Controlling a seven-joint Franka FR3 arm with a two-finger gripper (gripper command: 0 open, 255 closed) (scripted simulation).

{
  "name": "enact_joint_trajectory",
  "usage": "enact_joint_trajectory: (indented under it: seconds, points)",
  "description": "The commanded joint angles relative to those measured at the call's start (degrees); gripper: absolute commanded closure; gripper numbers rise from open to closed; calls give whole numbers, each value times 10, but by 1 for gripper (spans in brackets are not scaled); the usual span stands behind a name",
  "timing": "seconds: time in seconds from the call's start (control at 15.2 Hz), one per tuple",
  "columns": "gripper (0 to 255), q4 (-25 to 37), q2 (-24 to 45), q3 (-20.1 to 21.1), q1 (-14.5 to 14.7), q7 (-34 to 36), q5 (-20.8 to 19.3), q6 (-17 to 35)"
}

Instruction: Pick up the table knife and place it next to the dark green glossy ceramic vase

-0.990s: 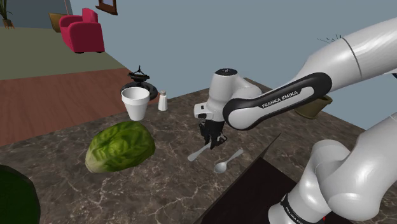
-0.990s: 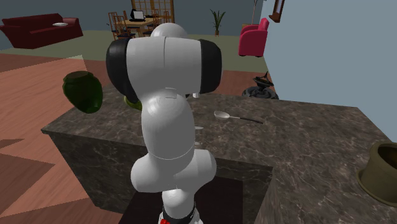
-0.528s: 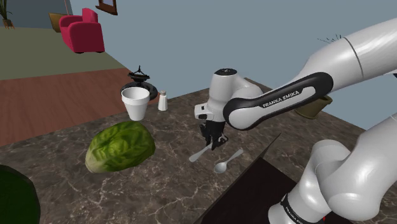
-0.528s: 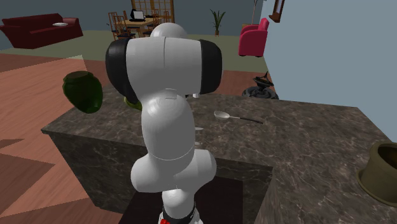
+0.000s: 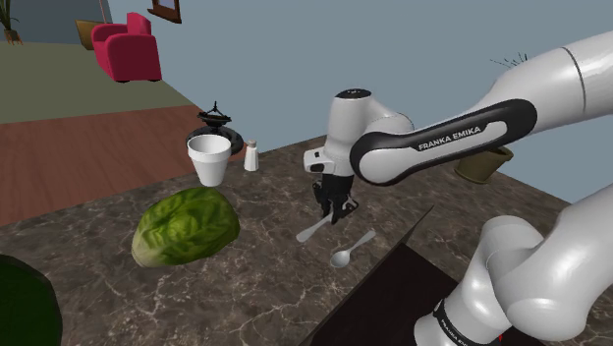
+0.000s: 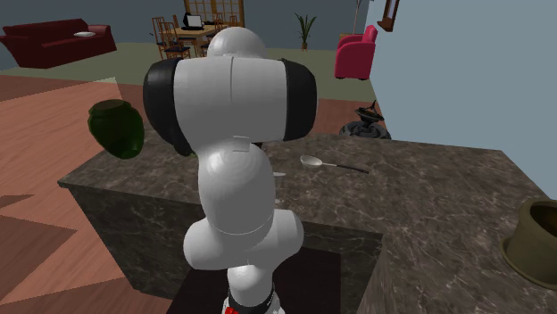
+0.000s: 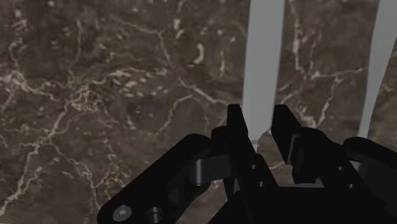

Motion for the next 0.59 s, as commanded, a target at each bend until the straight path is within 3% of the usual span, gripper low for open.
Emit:
enact_joint_trajectory:
  seconds: [0.0,0.53]
  points:
    - [255,8,-9,1,0,-1,1,-17]
    - [255,47,-39,4,1,-5,5,-87]
